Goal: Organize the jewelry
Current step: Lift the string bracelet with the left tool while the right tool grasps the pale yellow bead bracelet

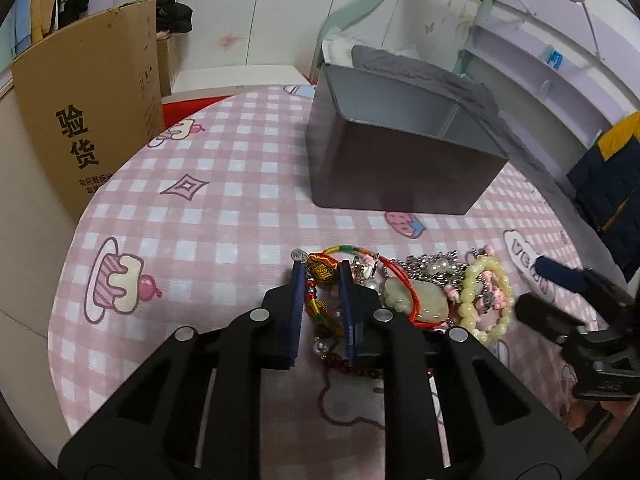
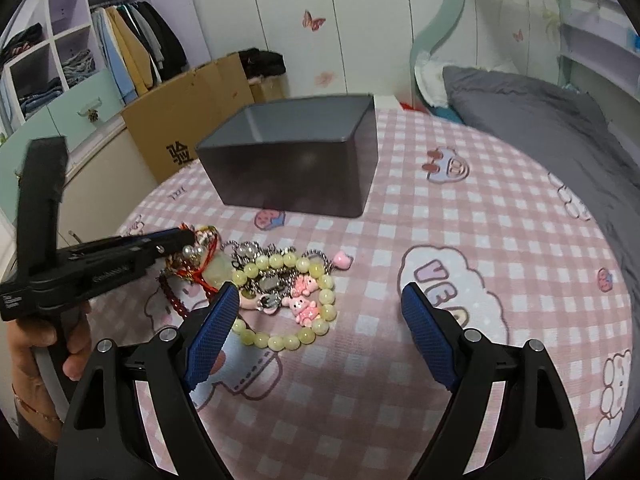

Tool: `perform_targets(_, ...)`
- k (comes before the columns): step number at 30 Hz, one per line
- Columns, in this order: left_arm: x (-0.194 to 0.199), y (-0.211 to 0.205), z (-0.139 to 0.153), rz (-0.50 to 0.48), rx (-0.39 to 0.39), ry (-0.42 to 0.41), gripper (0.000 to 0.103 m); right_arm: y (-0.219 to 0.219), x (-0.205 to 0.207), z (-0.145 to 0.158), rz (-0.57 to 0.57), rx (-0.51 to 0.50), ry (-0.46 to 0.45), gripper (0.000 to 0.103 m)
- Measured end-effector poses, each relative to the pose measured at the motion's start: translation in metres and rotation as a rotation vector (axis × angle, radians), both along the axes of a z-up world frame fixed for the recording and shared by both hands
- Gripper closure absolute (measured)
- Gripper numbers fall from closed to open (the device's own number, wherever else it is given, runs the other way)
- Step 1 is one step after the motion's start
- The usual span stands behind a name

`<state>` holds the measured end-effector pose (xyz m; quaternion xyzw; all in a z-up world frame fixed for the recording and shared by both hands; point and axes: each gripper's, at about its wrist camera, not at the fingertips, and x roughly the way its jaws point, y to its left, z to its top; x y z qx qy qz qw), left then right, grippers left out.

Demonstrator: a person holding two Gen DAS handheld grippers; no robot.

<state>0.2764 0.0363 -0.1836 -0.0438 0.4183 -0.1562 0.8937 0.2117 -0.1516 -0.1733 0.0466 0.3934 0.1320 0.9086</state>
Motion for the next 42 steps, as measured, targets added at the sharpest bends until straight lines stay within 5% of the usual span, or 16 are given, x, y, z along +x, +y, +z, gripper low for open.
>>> perform_targets(6,-0.022,0.013,0.022,-0.017,-0.101,-0.066,0.087,-0.001,0.001,-0.001,0.000,0.002,0.009,0.030)
perform_targets(8,-0.030,0.017,0.032,-0.026,-0.141,-0.087,0.087,-0.003,0.002,0.000,-0.002,0.023,0.010,0.047)
perform_targets(15,-0.053,0.024,0.064,-0.083,-0.229,-0.157,0.087,0.001,0.015,-0.010,0.007,-0.019,0.070,0.071)
perform_targets(18,-0.060,0.023,0.076,-0.099,-0.234,-0.188,0.087,0.006,0.014,-0.008,0.044,-0.027,0.074,0.092)
perform_targets(24,-0.069,0.020,0.101,-0.120,-0.231,-0.247,0.087,0.009,0.004,0.006,0.064,-0.041,0.048,0.095)
perform_targets(32,-0.064,0.012,0.135,-0.152,-0.225,-0.330,0.087,0.010,-0.010,0.065,0.099,-0.014,-0.071,0.095)
perform_targets(42,-0.008,-0.008,0.156,-0.174,-0.215,-0.338,0.087,0.013,0.036,0.117,0.095,0.002,-0.191,0.095)
